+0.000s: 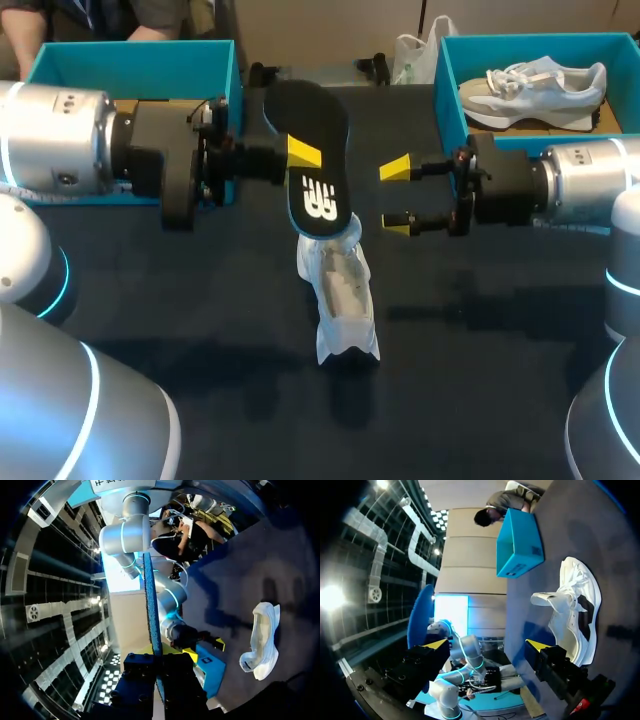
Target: Take the shoe out of the shoebox, open the shoe tongue, remove and reinsert the insole, then place the shoe into the shoebox
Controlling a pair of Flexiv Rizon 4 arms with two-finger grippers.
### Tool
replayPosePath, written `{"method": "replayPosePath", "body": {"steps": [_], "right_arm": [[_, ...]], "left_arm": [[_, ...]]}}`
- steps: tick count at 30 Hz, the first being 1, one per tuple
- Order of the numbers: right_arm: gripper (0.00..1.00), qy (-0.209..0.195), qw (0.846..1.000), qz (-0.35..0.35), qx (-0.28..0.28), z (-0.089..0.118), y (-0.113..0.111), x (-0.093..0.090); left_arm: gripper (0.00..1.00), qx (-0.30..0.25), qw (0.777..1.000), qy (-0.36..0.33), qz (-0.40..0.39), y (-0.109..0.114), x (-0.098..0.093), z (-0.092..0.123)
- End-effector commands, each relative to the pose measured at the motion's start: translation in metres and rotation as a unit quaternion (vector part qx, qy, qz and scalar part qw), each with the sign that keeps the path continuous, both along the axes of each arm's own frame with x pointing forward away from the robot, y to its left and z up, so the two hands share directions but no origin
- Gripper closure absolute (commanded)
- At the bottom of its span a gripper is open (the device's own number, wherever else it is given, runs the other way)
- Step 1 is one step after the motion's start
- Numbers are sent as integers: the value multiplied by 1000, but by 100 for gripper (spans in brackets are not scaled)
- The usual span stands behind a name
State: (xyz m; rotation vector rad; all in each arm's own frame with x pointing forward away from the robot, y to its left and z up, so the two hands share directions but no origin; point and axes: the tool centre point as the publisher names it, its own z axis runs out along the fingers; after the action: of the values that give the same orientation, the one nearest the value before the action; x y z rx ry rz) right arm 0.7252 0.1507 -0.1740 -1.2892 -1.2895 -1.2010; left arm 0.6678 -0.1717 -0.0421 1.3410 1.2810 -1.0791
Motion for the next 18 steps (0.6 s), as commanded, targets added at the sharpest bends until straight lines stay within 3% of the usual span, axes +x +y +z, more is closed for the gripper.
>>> {"method": "replayPosePath", "body": {"steps": [1, 6, 11, 18], "right_arm": [[0, 0, 1000, 0, -2, 0, 2, 0], [0, 0, 1000, 0, -2, 0, 2, 0], [0, 0, 1000, 0, -2, 0, 2, 0], [0, 0, 1000, 0, -2, 0, 2, 0]], "left_arm": [[100, -12, 1000, -6, 0, -8, 10, -20], [100, -3, 1000, -22, -15, -10, 21, -48], [100, 46, 995, -81, 19, -8, 36, -80], [100, 46, 995, -81, 19, -8, 36, -80]]}}
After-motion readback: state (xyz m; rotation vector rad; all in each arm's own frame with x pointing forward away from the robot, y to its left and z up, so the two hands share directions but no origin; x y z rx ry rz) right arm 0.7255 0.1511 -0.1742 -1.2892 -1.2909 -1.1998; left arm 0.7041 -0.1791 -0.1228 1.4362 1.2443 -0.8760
